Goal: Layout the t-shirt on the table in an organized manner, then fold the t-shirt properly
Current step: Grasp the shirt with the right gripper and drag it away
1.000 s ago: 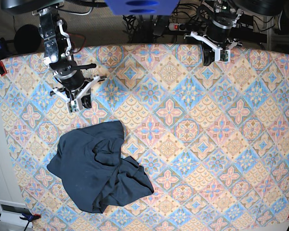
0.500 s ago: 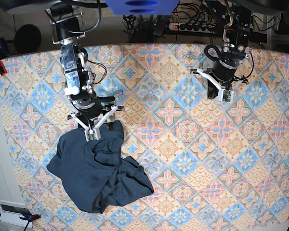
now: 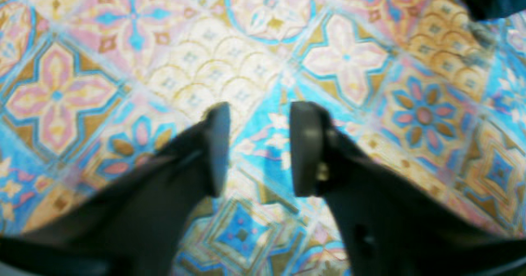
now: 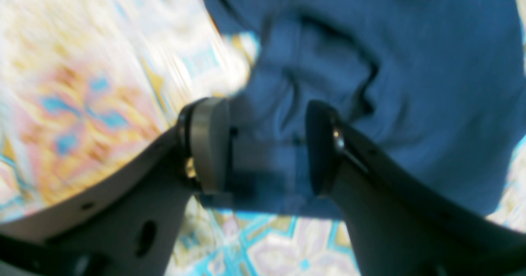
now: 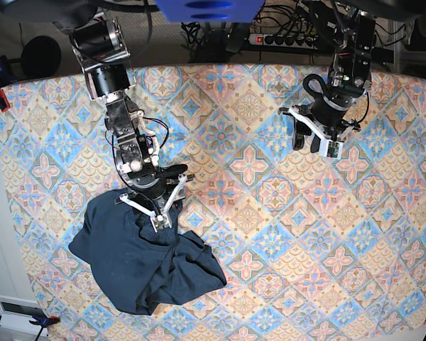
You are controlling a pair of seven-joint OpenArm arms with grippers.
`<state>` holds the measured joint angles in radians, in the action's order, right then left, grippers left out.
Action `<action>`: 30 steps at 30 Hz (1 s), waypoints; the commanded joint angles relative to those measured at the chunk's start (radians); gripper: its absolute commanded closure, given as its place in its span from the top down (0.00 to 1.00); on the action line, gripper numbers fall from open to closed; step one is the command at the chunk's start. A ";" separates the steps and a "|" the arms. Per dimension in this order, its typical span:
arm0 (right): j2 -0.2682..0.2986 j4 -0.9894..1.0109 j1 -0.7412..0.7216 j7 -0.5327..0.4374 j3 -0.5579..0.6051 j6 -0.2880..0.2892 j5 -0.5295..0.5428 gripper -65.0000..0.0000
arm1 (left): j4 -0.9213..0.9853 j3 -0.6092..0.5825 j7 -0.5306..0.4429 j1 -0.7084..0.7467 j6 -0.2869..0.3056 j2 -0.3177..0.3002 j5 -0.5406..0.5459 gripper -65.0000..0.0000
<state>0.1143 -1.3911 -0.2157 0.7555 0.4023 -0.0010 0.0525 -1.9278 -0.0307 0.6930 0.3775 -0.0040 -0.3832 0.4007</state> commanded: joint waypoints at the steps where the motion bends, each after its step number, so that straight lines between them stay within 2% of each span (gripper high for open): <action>1: -0.001 -0.017 -0.027 -0.027 -0.001 0.000 -0.004 0.45 | -0.015 0.005 -0.025 -0.005 -0.001 -0.010 0.000 0.42; 4: -0.001 -0.021 -0.024 -0.024 0.010 0.000 -0.004 0.46 | -0.015 0.005 -0.025 -0.004 -0.001 -0.009 0.000 0.43; 10: -0.001 -0.024 -0.024 -0.027 0.099 0.000 -0.004 0.54 | -0.015 0.007 -0.025 -0.001 -0.001 0.020 0.000 0.43; 16: -0.001 0.026 -0.026 -0.032 0.105 -0.001 -0.006 0.54 | -0.015 0.005 -0.025 0.004 -0.001 0.051 0.000 0.43; 21: -0.001 0.078 -0.026 -0.032 0.097 -0.001 -0.006 0.54 | -0.017 0.005 -0.025 0.018 -0.001 0.053 0.000 0.43; 23: -0.001 0.094 -0.026 -0.032 0.096 -0.001 -0.006 0.47 | -0.017 0.005 -0.025 0.019 -0.001 0.053 0.000 0.43; 25: 0.000 0.086 -0.024 -0.032 0.083 -0.001 -0.007 0.29 | -0.017 0.005 -0.025 0.021 -0.001 0.053 0.000 0.43; 27: 0.000 0.066 -0.023 -0.034 0.047 -0.001 -0.007 0.06 | -0.017 0.005 -0.025 0.021 -0.001 0.053 0.000 0.43; 28: 0.000 0.039 -0.021 -0.034 0.019 -0.001 -0.007 0.00 | -0.017 0.005 -0.025 0.021 -0.001 0.053 0.000 0.43; 30: 0.000 -0.049 -0.009 -0.034 -0.053 -0.001 -0.007 0.01 | -0.017 0.005 -0.025 0.021 -0.001 0.053 0.000 0.43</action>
<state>0.1112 -1.4158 -0.1905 0.7589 0.3519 0.0029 0.0521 -1.9278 -0.0292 0.6918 0.4042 -0.0074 -0.3241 0.3977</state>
